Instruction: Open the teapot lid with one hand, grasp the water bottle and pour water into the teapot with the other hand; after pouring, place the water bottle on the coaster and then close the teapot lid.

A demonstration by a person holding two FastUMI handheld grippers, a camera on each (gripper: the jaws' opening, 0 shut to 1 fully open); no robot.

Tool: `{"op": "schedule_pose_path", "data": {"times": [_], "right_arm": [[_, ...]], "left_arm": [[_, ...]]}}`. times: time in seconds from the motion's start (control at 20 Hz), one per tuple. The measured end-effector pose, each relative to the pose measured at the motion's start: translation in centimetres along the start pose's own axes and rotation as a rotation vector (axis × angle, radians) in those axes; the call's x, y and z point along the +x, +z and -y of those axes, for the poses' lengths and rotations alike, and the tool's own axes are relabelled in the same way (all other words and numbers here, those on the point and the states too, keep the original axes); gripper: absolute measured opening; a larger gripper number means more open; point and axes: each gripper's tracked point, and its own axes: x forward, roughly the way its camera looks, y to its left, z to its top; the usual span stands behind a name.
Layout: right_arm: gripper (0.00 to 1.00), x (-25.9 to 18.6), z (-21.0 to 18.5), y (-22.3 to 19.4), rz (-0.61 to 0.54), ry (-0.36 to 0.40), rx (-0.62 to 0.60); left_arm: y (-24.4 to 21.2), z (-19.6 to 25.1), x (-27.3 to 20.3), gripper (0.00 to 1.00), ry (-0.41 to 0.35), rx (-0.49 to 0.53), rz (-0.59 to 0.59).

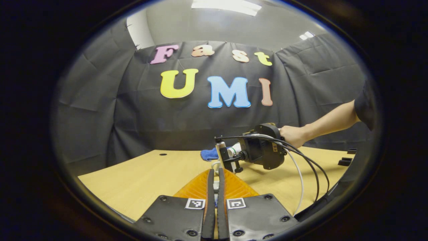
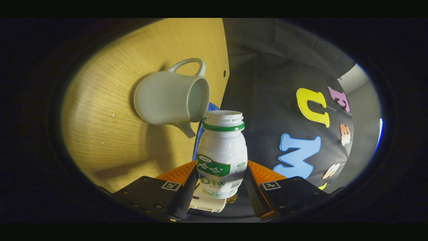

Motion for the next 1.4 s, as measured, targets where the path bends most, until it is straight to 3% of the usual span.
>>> {"op": "schedule_pose_path", "data": {"times": [0.05,0.25,0.3,0.35,0.9,0.95,1.0,1.4], "right_arm": [[0.72,0.1,0.1,0.1,0.001,-0.005,-0.011],[0.72,0.5,0.4,0.1,0.001,-0.013,-0.043],[0.72,0.6,0.4,0.2,0.002,-0.013,-0.048],[0.72,0.7,0.5,0.1,0.001,-0.017,-0.059],[0.72,1.0,2.4,-0.2,0.003,-0.057,-0.155],[0.57,1.1,2.5,-0.2,0.004,-0.059,-0.163],[0.72,1.0,2.6,-0.3,0.003,-0.061,-0.169],[0.72,1.2,3.7,-0.2,0.015,-0.081,-0.228]], "left_arm": [[-0.1,-0.1,0.0,0.09,0.001,-0.001,-0.001],[-0.1,0.0,0.0,0.13,-0.001,-0.002,-0.002],[0.1,-0.1,0.0,0.09,-0.001,-0.001,-0.001],[0.0,-0.1,-0.1,0.13,0.0,0.0,-0.001],[0.1,-0.2,0.3,0.13,0.001,0.005,-0.001],[0.0,-0.3,0.0,0.13,0.002,0.005,-0.001],[0.0,-0.3,0.0,0.13,0.002,0.005,-0.002],[0.0,-0.2,0.0,0.14,0.001,0.005,-0.002]]}}
